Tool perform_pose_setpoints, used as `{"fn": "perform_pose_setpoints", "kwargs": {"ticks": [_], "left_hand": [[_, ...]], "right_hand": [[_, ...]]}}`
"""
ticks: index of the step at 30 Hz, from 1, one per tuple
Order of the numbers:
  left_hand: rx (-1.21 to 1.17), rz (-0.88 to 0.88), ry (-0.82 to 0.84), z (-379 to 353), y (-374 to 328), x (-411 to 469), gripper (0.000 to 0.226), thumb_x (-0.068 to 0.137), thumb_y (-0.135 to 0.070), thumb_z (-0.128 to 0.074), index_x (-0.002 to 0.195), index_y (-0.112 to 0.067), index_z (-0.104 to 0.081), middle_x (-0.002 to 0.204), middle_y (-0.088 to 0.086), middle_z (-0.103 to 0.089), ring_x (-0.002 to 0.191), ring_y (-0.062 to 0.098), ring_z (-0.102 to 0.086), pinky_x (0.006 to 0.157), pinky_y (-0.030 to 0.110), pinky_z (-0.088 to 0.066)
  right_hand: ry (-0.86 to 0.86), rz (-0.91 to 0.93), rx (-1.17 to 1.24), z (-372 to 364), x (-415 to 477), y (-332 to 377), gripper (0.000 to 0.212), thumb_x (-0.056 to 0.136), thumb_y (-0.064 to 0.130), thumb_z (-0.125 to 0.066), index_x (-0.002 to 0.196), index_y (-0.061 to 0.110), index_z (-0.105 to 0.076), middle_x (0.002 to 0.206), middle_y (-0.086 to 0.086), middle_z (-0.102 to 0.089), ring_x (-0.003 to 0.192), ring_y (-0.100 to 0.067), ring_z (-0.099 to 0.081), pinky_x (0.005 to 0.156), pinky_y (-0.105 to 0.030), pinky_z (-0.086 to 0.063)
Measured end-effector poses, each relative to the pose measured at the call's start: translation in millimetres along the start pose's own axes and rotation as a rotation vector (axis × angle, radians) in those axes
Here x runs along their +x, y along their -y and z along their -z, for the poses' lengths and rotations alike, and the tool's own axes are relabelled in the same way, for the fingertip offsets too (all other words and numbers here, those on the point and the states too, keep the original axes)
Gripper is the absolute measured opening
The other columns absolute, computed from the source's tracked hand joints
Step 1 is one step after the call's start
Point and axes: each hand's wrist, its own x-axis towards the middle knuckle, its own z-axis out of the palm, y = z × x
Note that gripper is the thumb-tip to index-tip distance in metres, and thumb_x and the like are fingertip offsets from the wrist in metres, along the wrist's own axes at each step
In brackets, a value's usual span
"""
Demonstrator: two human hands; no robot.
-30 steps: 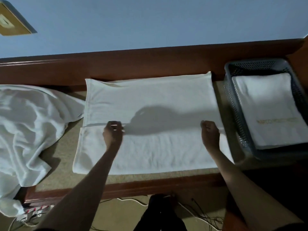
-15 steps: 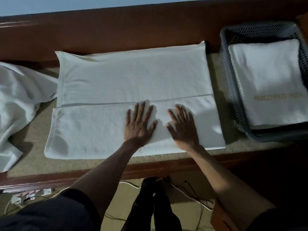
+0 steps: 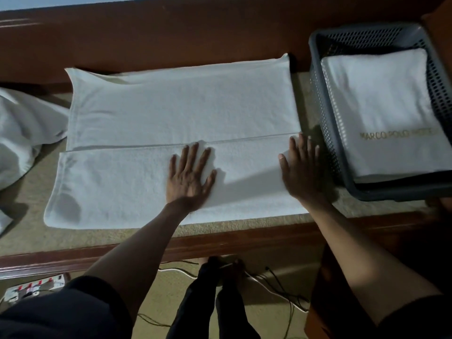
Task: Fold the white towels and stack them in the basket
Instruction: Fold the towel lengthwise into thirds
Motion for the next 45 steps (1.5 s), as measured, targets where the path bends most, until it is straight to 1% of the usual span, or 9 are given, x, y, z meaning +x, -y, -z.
{"fn": "perform_pose_setpoints", "kwargs": {"ticks": [3,6,9,18,26,34,38,41,45], "left_hand": [[0.003,-0.002,-0.009,-1,1,0,0.066,0.106,-0.060,-0.022,0.164,-0.037,0.001,0.173,0.000,0.007,0.159,0.022,0.008,0.127,0.053,-0.003],[-0.004,-0.003,-0.002,-4,2,-1,0.066,0.107,-0.060,-0.022,0.163,-0.037,0.004,0.172,0.000,0.011,0.158,0.021,0.011,0.127,0.053,-0.001],[-0.038,-0.020,0.012,-4,4,0,0.066,0.108,-0.058,-0.022,0.163,-0.036,0.006,0.171,0.000,0.015,0.158,0.020,0.015,0.127,0.053,0.001],[-0.084,-0.024,0.054,17,98,-38,0.061,0.107,-0.059,-0.023,0.161,-0.046,0.002,0.172,-0.007,0.011,0.158,0.019,0.013,0.127,0.050,0.004],[-0.055,0.112,0.063,39,225,-42,0.062,0.105,-0.063,-0.019,0.161,-0.046,0.002,0.172,-0.007,0.010,0.158,0.019,0.008,0.127,0.054,0.003],[-0.058,0.160,-0.011,55,281,-43,0.061,0.108,-0.056,-0.021,0.164,-0.037,-0.003,0.173,0.000,-0.001,0.159,0.022,-0.001,0.127,0.055,-0.004],[-0.144,0.238,-0.081,51,285,-39,0.061,0.107,-0.057,-0.027,0.162,-0.031,-0.020,0.172,0.002,-0.011,0.158,0.025,-0.008,0.127,0.052,-0.005],[-0.231,0.436,-0.151,52,286,-26,0.064,0.103,-0.056,-0.036,0.157,-0.022,-0.033,0.169,0.008,-0.022,0.157,0.028,-0.015,0.125,0.050,-0.005],[-0.326,0.418,-0.457,74,272,15,0.038,0.097,-0.030,-0.057,0.130,-0.011,-0.058,0.132,0.013,-0.062,0.125,0.034,-0.054,0.107,0.047,-0.041]], "right_hand": [[-0.106,0.005,-0.008,0,-12,40,0.062,0.107,0.040,-0.035,0.157,0.004,-0.029,0.167,-0.020,-0.014,0.156,-0.035,-0.011,0.126,-0.053,-0.003],[-0.102,0.135,0.201,-19,-31,94,0.053,0.108,0.031,-0.038,0.154,0.003,-0.038,0.166,-0.019,-0.021,0.156,-0.030,-0.015,0.126,-0.049,-0.014],[-0.082,0.084,0.325,-41,-38,129,0.047,0.107,0.026,-0.041,0.151,0.009,-0.045,0.163,-0.014,-0.032,0.154,-0.024,-0.023,0.123,-0.049,-0.023],[-0.048,0.039,0.021,-40,-34,141,0.058,0.105,0.046,-0.039,0.157,0.021,-0.033,0.167,-0.008,-0.024,0.155,-0.026,-0.016,0.125,-0.047,-0.014],[0.002,0.038,-0.019,-35,-31,146,0.059,0.106,0.050,-0.034,0.157,0.020,-0.030,0.165,-0.007,-0.024,0.155,-0.025,-0.015,0.123,-0.049,-0.020],[0.057,-0.020,-0.011,-37,-29,149,0.059,0.107,0.051,-0.033,0.158,0.023,-0.027,0.167,-0.005,-0.020,0.155,-0.026,-0.014,0.125,-0.048,-0.015],[0.010,-0.026,-0.027,-38,-24,150,0.051,0.107,0.045,-0.038,0.152,0.021,-0.037,0.161,-0.007,-0.031,0.150,-0.029,-0.026,0.121,-0.048,-0.024],[-0.103,-0.055,-0.008,-36,-9,153,0.035,0.106,0.037,-0.043,0.132,0.016,-0.053,0.140,-0.009,-0.051,0.130,-0.034,-0.047,0.102,-0.050,-0.042],[-0.151,-0.232,0.148,-19,38,167,0.021,0.102,0.027,-0.049,0.108,0.009,-0.058,0.107,-0.016,-0.062,0.099,-0.038,-0.057,0.084,-0.047,-0.047]]}}
